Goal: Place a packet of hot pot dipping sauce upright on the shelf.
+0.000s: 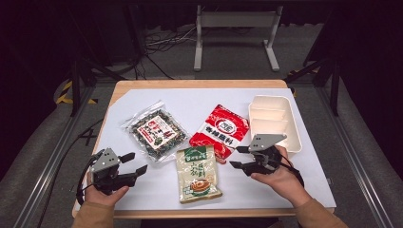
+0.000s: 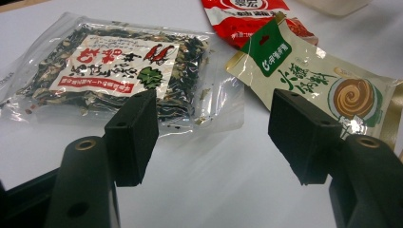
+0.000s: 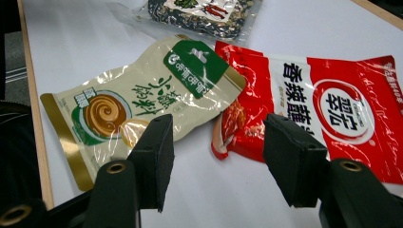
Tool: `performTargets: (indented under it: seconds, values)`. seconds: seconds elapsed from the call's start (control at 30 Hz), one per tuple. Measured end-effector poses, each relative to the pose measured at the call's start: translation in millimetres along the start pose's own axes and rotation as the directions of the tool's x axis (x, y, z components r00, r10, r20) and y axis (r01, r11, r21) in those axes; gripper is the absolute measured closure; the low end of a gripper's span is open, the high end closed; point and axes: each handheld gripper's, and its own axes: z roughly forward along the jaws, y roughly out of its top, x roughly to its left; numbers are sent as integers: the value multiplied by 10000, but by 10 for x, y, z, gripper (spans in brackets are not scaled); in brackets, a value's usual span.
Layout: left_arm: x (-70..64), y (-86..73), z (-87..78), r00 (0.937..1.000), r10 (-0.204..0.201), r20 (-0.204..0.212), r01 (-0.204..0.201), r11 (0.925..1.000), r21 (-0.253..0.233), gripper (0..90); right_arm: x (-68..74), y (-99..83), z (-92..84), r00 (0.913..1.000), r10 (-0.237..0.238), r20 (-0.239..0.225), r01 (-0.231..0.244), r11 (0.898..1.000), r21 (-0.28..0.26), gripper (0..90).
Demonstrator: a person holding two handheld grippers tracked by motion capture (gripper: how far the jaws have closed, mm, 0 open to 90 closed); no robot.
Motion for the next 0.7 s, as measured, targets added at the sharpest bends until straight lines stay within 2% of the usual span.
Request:
performTargets:
  seconds: [0.37,0.5,0.7]
  values:
    - [11,-8,5,10000,-1,67,1,10000,-18,346,-48,307,207,9992,-257,-292,269,9988,417,443]
    - [26,-15,16,9999,-34,98,34,10000,51,346,-82,401,289,9989,-129,-445,153,9984,539,445]
    - [32,-19,31,9999,-57,137,56,9999,95,345,-218,504,458,9970,335,-692,-280,9964,798,406]
